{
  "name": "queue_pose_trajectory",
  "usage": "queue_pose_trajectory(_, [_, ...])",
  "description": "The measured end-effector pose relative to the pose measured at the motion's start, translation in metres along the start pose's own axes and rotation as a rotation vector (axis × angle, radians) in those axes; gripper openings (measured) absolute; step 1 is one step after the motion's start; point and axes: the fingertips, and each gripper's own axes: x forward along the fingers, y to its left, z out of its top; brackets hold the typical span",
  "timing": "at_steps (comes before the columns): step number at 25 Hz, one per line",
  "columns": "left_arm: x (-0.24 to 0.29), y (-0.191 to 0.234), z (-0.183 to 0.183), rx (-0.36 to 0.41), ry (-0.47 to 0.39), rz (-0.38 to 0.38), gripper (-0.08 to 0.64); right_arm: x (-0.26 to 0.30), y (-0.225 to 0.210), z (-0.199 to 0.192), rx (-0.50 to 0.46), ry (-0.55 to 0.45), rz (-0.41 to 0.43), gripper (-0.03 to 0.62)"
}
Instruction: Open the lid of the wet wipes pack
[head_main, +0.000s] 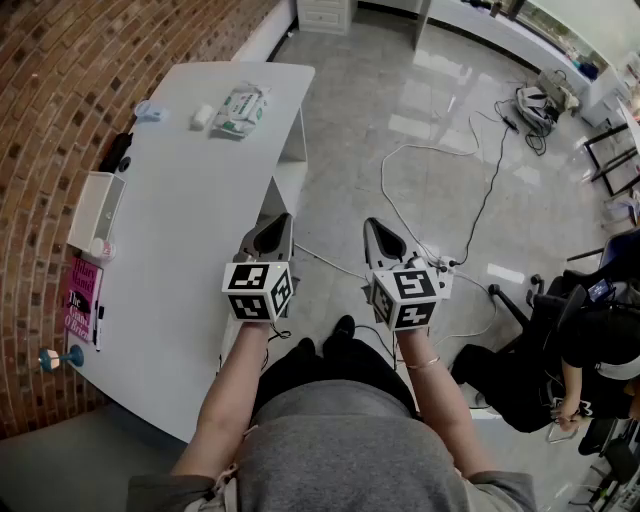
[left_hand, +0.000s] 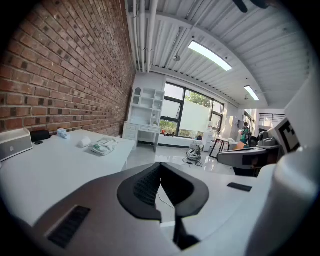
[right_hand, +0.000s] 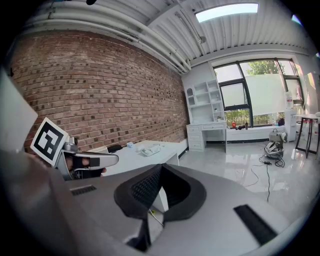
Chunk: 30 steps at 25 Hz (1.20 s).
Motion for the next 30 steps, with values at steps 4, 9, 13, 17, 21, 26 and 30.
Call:
queue_pose_trajectory(4, [0.002, -0.003, -0.001, 0.001, -0.003, 0.011, 0.023, -0.001, -0.003, -0.004, 0.013, 0.002, 0.012, 0.002])
queue_pose_trajectory(9, [0.010, -0.008, -0.005, 0.003, 0.012, -0.004, 0.026, -0.002, -0.016, -0.012, 0.028, 0.016, -0.014, 0.005])
queue_pose_trajectory(13, [0.019, -0.014, -0.006, 0.002, 0.021, -0.014, 0.034, -0.004, -0.028, -0.010, 0.034, 0.008, -0.035, 0.008])
queue_pose_trajectory(17, [0.029, -0.024, -0.003, 0.000, 0.016, -0.021, 0.095, -0.009, -0.045, -0.012, 0.052, 0.019, -0.052, 0.061])
queue_pose_trajectory(21, [0.039, -0.034, 0.000, 0.015, 0.017, -0.026, 0.123, -0.011, -0.060, -0.012, 0.070, 0.021, -0.066, 0.087])
queue_pose_trajectory(26, [0.046, -0.041, 0.004, 0.031, 0.011, -0.015, 0.127, -0.015, -0.076, -0.014, 0.094, 0.020, -0.065, 0.100])
queue_pose_trajectory(30, [0.049, -0.042, 0.006, 0.042, 0.010, -0.001, 0.133, -0.015, -0.090, -0.015, 0.102, 0.017, -0.069, 0.104])
